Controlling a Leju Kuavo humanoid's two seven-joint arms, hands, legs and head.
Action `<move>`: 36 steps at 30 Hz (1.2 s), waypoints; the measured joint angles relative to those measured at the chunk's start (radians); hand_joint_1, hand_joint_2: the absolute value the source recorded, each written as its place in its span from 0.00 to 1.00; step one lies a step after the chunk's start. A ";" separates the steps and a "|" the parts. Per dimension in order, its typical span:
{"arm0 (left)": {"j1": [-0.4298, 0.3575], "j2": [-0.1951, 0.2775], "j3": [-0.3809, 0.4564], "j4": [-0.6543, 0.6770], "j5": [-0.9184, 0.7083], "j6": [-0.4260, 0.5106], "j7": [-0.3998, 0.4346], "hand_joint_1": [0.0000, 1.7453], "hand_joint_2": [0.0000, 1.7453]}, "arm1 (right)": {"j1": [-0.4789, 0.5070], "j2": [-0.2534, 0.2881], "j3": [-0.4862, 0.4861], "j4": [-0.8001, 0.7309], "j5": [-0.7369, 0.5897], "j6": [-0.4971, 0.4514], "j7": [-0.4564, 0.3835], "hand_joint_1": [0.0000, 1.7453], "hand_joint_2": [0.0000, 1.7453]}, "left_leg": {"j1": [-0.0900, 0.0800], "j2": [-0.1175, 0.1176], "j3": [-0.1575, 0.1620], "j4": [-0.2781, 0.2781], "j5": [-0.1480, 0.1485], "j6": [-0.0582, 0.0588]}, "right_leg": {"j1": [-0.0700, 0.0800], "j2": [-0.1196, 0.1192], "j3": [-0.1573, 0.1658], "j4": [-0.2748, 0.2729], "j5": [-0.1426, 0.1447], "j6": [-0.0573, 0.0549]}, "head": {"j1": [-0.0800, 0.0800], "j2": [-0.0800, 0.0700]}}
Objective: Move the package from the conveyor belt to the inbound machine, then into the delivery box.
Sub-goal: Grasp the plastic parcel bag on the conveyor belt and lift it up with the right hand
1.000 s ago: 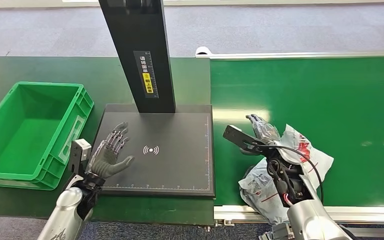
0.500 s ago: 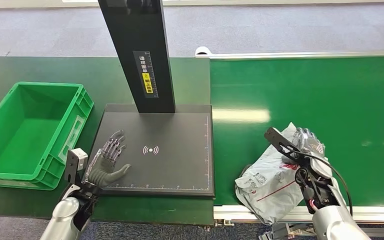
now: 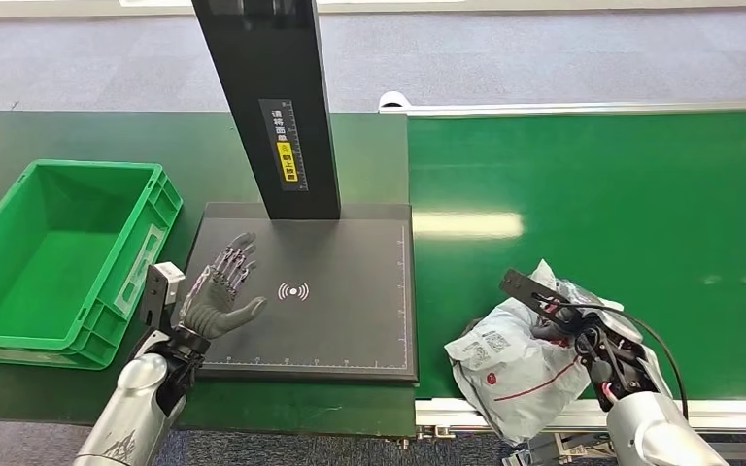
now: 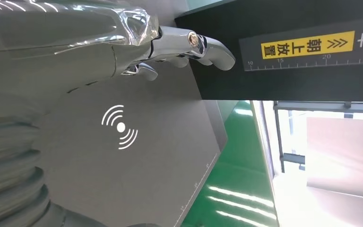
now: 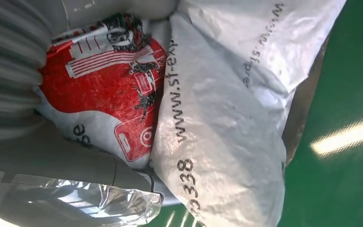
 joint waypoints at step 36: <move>0.038 -0.019 0.035 -0.179 -0.028 0.436 -0.169 0.00 1.00 | 0.228 0.150 0.017 -0.791 -0.875 -0.089 -0.648 1.00 1.00 | 0.000 -0.001 -0.005 0.000 0.000 0.000 | 0.000 0.000 -0.004 0.001 0.000 0.000 | 0.000 0.000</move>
